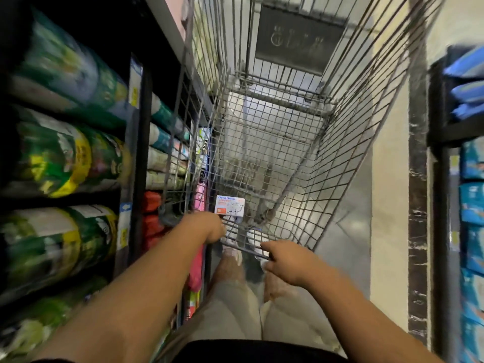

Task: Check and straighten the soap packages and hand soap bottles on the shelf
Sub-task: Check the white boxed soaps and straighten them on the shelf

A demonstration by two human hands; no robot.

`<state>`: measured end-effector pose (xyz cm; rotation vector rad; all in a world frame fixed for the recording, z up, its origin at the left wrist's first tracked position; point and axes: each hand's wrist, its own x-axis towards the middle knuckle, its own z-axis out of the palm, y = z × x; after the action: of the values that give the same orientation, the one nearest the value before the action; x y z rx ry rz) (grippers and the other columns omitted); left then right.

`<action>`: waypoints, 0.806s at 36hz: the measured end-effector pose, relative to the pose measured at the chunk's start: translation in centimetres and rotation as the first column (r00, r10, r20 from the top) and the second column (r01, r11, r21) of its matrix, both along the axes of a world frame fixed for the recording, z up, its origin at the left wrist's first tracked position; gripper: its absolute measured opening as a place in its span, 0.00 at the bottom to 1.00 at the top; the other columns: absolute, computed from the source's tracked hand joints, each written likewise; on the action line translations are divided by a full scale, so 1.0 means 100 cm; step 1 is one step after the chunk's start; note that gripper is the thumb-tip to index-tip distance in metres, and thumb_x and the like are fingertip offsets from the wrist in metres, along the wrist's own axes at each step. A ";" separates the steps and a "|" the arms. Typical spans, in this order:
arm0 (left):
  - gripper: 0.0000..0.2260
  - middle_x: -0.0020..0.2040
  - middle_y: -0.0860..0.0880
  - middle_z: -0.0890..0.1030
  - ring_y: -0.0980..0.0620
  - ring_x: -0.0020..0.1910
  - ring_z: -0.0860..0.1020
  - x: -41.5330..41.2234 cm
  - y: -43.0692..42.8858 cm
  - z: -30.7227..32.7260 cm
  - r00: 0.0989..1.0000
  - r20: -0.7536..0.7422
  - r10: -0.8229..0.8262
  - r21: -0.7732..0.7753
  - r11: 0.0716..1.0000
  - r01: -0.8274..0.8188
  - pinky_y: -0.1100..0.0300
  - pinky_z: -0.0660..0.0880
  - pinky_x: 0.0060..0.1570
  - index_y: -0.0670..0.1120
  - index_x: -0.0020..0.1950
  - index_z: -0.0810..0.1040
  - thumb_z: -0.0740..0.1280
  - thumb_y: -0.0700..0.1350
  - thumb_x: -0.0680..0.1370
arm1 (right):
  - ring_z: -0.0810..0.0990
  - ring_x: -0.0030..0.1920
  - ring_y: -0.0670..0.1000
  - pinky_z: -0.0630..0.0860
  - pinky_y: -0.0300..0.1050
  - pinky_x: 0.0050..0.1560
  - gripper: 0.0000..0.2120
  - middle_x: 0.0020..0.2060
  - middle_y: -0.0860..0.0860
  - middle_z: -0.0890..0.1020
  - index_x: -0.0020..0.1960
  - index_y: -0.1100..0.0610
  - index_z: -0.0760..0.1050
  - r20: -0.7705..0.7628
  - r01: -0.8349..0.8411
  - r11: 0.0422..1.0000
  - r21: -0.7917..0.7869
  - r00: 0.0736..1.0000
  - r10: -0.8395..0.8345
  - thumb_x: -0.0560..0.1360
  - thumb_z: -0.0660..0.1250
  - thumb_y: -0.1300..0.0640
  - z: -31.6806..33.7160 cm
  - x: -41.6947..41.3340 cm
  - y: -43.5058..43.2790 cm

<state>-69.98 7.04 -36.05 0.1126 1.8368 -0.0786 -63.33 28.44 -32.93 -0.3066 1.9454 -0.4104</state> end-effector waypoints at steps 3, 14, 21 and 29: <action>0.17 0.64 0.43 0.78 0.43 0.61 0.77 0.015 0.000 0.043 0.983 -0.180 -0.046 0.008 0.999 0.048 0.49 0.73 0.60 0.47 0.64 0.76 0.55 0.53 0.82 | 0.79 0.57 0.57 0.76 0.50 0.53 0.15 0.56 0.54 0.81 0.62 0.53 0.74 -0.089 -0.008 1.000 0.029 0.996 0.010 0.78 0.64 0.47 0.019 -0.006 -0.001; 0.15 0.51 0.48 0.81 0.44 0.52 0.79 0.101 -0.015 0.177 0.599 -0.736 0.316 0.159 0.941 -0.300 0.51 0.75 0.49 0.51 0.56 0.78 0.59 0.55 0.77 | 0.76 0.61 0.57 0.75 0.51 0.58 0.18 0.61 0.53 0.77 0.68 0.53 0.71 -0.508 -0.190 0.982 0.011 0.844 0.169 0.80 0.58 0.47 0.140 -0.054 -0.018; 0.18 0.58 0.51 0.78 0.48 0.60 0.76 0.162 -0.037 0.290 0.410 -0.811 0.417 0.205 0.859 -0.469 0.54 0.73 0.54 0.51 0.61 0.74 0.53 0.59 0.80 | 0.81 0.56 0.55 0.78 0.51 0.53 0.20 0.59 0.52 0.79 0.69 0.47 0.69 -0.651 -0.451 0.892 -0.028 0.685 0.326 0.79 0.59 0.45 0.240 -0.054 -0.077; 0.16 0.55 0.53 0.78 0.50 0.56 0.76 0.267 -0.054 0.371 0.125 -0.904 0.410 0.243 0.731 -0.638 0.53 0.73 0.51 0.53 0.55 0.72 0.53 0.60 0.77 | 0.84 0.53 0.53 0.72 0.40 0.52 0.19 0.55 0.51 0.84 0.64 0.50 0.79 -0.796 -0.692 0.715 -0.101 0.487 0.359 0.78 0.63 0.44 0.329 0.003 -0.162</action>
<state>-43.26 1.59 1.01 -1.0049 2.9199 0.2475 -63.05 12.21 0.02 -1.5650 2.3538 -0.2758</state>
